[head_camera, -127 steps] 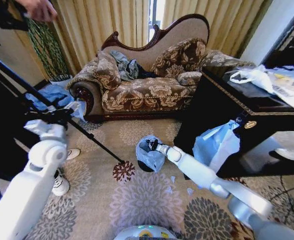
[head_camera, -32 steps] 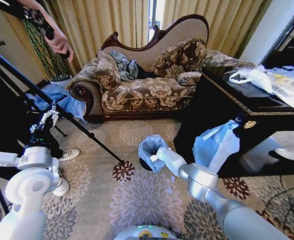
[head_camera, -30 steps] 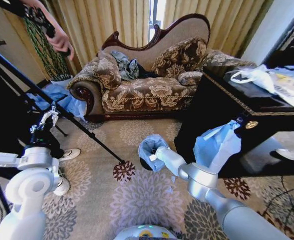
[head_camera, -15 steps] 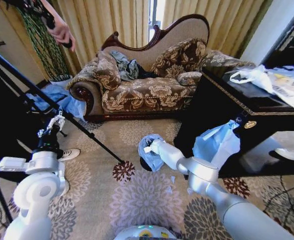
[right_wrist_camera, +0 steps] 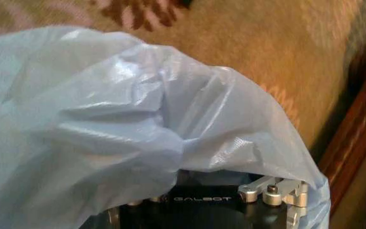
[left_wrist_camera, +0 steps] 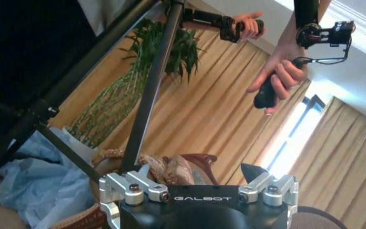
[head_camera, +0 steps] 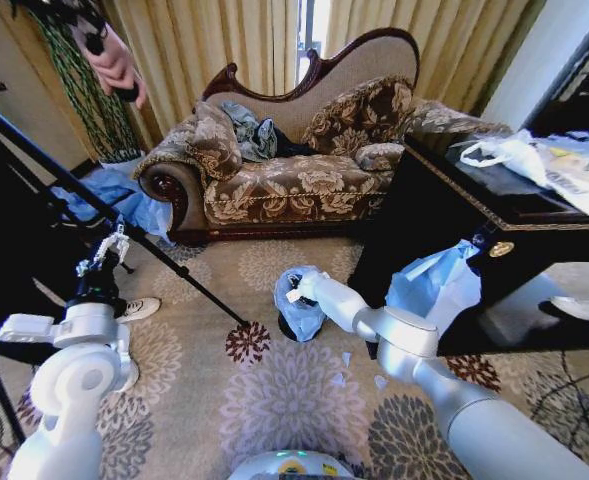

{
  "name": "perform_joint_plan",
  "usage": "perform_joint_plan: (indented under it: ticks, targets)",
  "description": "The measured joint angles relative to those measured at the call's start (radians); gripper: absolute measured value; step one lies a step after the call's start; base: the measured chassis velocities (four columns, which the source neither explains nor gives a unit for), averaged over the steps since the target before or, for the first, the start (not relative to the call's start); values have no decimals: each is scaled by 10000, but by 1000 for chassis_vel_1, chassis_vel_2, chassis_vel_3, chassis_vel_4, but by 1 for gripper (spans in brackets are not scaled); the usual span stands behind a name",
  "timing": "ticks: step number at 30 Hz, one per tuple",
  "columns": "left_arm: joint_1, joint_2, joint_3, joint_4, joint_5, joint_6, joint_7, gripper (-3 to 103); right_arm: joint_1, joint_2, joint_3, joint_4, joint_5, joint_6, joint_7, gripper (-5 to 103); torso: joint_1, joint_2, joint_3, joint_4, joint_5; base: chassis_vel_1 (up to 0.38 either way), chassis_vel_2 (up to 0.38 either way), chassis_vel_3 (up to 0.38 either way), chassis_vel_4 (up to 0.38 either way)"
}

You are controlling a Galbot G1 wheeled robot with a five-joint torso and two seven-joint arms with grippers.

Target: Place a garbage bag over the trash bin.

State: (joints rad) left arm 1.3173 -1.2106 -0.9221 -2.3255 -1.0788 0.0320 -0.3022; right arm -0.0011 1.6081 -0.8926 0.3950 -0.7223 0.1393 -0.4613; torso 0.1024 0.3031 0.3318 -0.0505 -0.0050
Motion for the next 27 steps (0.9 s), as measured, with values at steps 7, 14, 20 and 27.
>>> perform_joint_plan:
  ticks: [7, 14, 20, 27]
  targets:
    - [3, -63, 159, -12, 11, 0, -3, 99, 75, 2, 603, -200, -2429, 516, 483, 100, 0, 0, 0, -1, 0, 0, 0, 0, 0]
    - [-5, -53, 256, -48, 16, 0, -4, 99, 264, -4, 617, -177, -2470, 436, 451, 100, 0, 0, 0, -2, 0, 0, 0, 0, 0]
    - [4, 89, 127, 61, -149, -67, -8, 99, 290, 1, 470, 169, -3255, 1031, 286, 100, -1, 1, -1, 3, 0, 0, 0, 0, 0]
    - [82, 80, 45, 73, -242, -131, -8, 99, 191, -17, 506, 182, -3663, 1342, 244, 100, -1, 0, 0, 0, 1, 0, 0, 0, 0]
